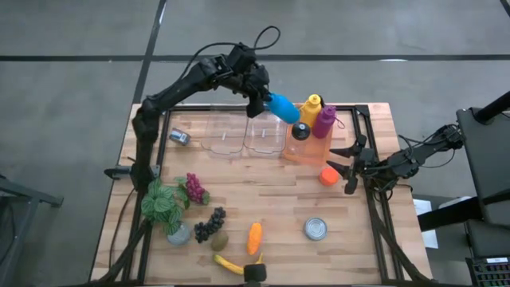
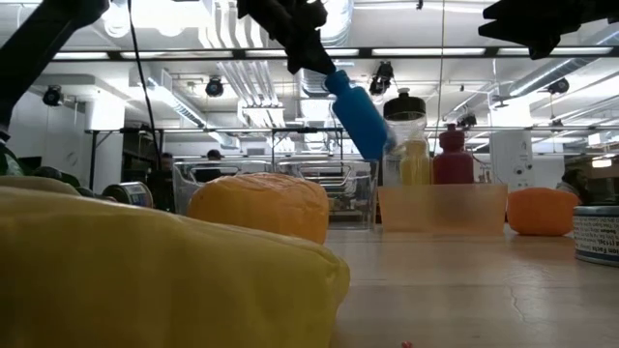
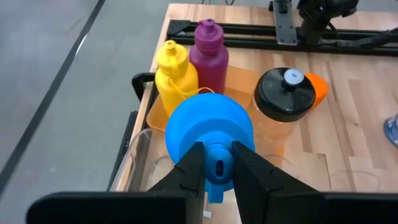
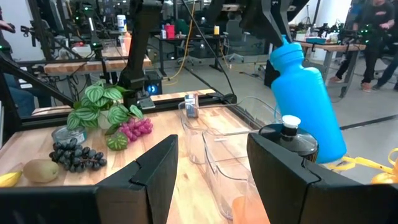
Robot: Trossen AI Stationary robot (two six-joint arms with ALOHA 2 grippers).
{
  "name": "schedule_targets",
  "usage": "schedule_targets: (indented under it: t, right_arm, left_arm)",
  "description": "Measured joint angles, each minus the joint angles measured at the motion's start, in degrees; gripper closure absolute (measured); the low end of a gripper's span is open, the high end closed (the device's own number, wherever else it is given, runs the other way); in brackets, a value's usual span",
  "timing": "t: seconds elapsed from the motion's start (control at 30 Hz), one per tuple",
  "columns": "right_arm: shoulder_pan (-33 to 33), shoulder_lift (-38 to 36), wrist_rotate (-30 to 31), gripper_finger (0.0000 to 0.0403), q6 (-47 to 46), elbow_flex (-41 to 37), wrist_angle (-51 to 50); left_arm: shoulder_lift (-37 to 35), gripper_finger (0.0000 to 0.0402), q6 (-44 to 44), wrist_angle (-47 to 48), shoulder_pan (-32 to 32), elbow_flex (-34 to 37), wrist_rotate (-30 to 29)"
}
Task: Pick & Place Food Item
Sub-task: Put the blue water bottle into the orange bin
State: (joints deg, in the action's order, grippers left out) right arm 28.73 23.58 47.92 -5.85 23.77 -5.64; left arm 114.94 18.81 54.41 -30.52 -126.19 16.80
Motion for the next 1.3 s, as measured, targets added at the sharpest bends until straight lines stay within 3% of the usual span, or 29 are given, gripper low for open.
schedule_targets:
  t: [0.3, 0.97, 1.3]
  right_arm:
    - [0.0, 0.2, 0.0, 0.0213, 0.0, 0.0, 0.0]
    - [0.0, 0.2, 0.0, 0.0213, 0.0, 0.0, 0.0]
    - [0.0, 0.2, -0.1, 0.0213, -0.1, 0.0, 0.0]
  left_arm:
    - [0.1, 0.0344, 2.1, -2.6, 0.0, 1.3, 1.2]
    - [0.1, 0.0343, 5.0, -16.9, -0.2, 12.5, 6.8]
    - [-0.7, 0.0343, 3.7, -14.6, -1.3, 12.5, 6.3]
